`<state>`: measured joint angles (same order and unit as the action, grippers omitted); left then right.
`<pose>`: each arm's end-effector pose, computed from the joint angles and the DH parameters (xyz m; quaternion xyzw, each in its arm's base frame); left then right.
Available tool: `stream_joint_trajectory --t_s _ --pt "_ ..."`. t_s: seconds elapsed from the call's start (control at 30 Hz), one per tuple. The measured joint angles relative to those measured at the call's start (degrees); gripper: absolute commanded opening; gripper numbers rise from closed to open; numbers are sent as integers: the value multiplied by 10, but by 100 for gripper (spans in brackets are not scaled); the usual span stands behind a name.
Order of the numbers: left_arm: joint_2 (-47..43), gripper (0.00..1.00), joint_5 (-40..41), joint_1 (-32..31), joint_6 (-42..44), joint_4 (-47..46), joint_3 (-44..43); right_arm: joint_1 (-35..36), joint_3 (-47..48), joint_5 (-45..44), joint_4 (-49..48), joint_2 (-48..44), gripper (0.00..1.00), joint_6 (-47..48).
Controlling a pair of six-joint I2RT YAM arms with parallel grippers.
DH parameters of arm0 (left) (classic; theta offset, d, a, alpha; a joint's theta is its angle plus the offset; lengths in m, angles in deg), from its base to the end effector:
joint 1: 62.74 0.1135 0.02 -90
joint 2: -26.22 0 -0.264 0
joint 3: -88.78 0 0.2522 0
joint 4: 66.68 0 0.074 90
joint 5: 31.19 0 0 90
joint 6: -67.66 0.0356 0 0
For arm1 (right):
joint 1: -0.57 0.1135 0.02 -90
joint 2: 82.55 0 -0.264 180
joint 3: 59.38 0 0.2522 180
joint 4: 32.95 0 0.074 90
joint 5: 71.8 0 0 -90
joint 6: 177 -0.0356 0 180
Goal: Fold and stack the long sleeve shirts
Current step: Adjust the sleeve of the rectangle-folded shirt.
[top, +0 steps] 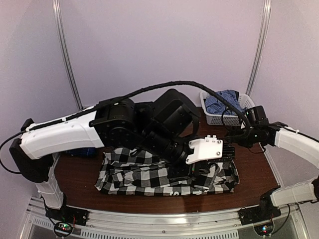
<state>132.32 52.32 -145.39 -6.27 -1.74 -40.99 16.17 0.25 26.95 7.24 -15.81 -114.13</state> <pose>0.0480 -0.4036 0.3963 0.7053 0.5746 -0.2692 0.3160 0.2298 0.0698 0.2446 0.0657 0.9268 0.1984 0.3122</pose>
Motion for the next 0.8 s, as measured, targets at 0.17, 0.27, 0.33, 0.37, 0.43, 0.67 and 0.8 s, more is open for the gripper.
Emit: stream_joint_trajectory --t_s 0.17,0.27,0.33,0.37,0.43,0.67,0.8 --pt "6 0 2 -1 21 18 -17 0 -9 14 -15 2 74 2" --pt "14 0 2 -3 32 32 -17 0 -9 21 -24 9 72 6" --pt "21 0 2 -3 40 39 -17 0 -9 28 -32 18 69 14" --pt "24 0 2 -3 45 42 -17 0 -9 33 -37 24 67 17" --pt "29 0 3 -3 53 45 -16 0 -9 45 -49 38 64 25" --pt "52 0 -5 1 80 47 -15 9 -3 93 -83 113 50 50" --pt "56 0 -39 24 84 43 -10 29 0 99 -96 156 44 64"
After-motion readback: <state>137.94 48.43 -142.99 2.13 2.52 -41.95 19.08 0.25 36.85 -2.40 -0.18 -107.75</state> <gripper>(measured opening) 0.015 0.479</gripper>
